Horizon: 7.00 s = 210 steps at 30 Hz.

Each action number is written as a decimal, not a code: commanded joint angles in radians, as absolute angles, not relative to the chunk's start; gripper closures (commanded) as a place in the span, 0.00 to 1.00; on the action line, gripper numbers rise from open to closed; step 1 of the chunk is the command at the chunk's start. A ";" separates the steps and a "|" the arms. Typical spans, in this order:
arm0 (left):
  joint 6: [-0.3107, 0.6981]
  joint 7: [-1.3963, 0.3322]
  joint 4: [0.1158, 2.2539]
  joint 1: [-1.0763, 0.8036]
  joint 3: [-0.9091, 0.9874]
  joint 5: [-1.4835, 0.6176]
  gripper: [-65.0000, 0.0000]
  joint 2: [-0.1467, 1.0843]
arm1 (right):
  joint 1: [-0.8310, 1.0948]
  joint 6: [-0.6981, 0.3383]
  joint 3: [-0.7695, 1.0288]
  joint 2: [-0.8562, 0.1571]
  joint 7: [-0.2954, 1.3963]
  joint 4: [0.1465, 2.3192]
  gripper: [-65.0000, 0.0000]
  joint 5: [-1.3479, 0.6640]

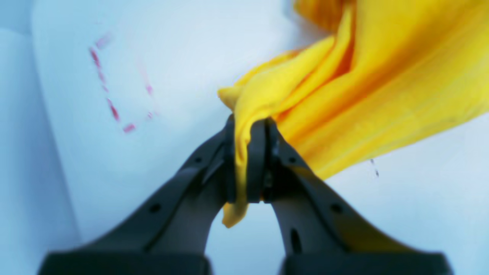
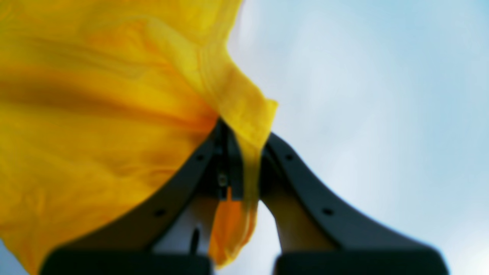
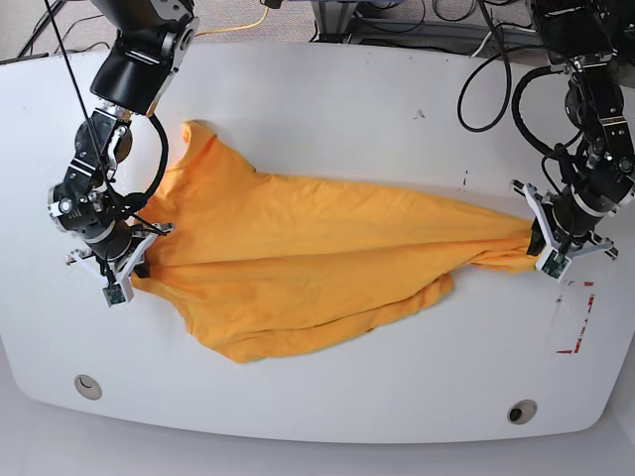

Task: Layout the t-shirt on the table in an organized manner, then fold the t-shirt properly
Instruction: 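Lift the shirt with both grippers and swing it away from the robot, then drag the held shirt back across the table and lay it flat, then release the shirt and move both grippers inward onto the fabric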

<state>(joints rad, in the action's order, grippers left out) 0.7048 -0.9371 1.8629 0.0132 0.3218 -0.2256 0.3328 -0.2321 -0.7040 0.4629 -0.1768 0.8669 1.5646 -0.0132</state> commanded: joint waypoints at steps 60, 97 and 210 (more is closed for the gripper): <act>0.698 -1.049 1.696 0.920 0.306 -0.228 1.00 0.374 | -0.947 -0.698 0.211 -0.318 1.095 1.555 0.98 -0.013; 0.698 -1.049 1.773 0.727 0.259 -0.300 1.00 0.403 | -0.792 -0.698 0.156 -0.397 1.171 1.678 0.98 -0.021; 0.698 -1.129 1.870 0.099 0.487 -0.294 0.32 0.358 | -0.225 -0.698 0.130 -0.130 1.170 1.672 0.17 -0.288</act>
